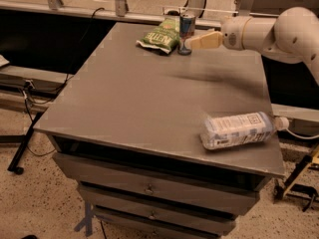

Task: Move redbull can near green jalapeno chip bag

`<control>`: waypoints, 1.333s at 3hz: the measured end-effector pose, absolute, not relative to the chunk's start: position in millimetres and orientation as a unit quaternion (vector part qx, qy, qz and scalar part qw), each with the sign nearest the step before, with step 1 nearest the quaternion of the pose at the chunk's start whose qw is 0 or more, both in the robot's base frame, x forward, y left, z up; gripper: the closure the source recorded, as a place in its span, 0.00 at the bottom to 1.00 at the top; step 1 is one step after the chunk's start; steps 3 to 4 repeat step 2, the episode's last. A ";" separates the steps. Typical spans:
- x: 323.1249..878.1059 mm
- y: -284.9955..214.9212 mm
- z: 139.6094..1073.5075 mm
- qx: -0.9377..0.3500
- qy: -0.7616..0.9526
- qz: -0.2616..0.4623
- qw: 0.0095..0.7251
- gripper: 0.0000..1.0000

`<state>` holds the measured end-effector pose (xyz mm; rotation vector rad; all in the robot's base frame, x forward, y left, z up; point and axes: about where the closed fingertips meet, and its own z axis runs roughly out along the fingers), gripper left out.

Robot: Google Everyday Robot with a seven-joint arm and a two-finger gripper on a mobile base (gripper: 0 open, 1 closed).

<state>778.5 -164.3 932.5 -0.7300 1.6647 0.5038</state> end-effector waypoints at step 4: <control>713.2 -207.4 986.5 -0.337 0.696 0.161 0.614 0.00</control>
Offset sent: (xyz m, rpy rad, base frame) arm -0.0538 -0.0305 0.0449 -0.0666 -0.0863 -0.0173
